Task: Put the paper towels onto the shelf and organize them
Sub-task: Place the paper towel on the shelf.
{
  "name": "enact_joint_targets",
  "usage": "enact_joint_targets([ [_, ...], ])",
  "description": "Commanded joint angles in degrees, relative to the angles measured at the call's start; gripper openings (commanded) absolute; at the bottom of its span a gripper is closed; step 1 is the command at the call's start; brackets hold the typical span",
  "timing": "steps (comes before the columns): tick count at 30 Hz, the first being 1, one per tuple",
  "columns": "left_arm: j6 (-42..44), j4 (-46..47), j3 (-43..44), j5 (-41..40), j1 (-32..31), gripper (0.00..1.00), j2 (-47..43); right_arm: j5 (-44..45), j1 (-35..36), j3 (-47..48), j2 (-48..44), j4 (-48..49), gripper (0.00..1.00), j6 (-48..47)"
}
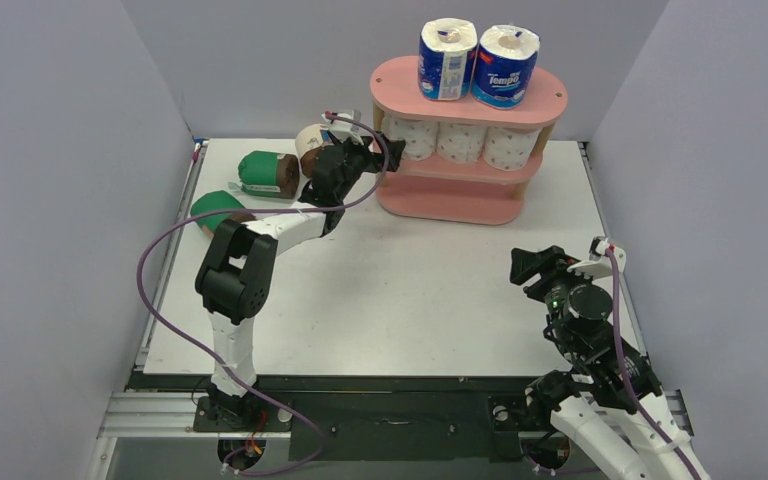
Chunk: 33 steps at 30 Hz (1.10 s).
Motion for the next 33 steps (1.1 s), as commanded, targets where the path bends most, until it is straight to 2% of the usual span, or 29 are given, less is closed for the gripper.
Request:
enact_joint_targets([
  [1,0.6,0.3,2.4,-0.2,0.3,0.97,1.0,2.5,0.3,-0.6,-0.3,0.5,0.58,0.3],
  [17,1.7,2.4,-5.1,-0.6,0.3,0.97,-8.1,3.3,0.2,-5.6,-1.0,5.9,0.63,5.4],
  [23,0.9,1.7,-10.5,-1.0,0.3,0.97,-14.1,-1.6,0.2,-5.7,-1.2,6.3,0.64,1.0],
  [26,-2.4,-1.6,-14.7,-3.4,0.2,0.97,-18.5,-2.9,0.2,-5.8,-0.4,6.7,0.66,0.6],
  [33,-12.7,-25.3,-20.0,-13.3,0.0,0.97,-27.4,-5.8,0.3,-6.8,1.7,9.1,0.71,1.7],
])
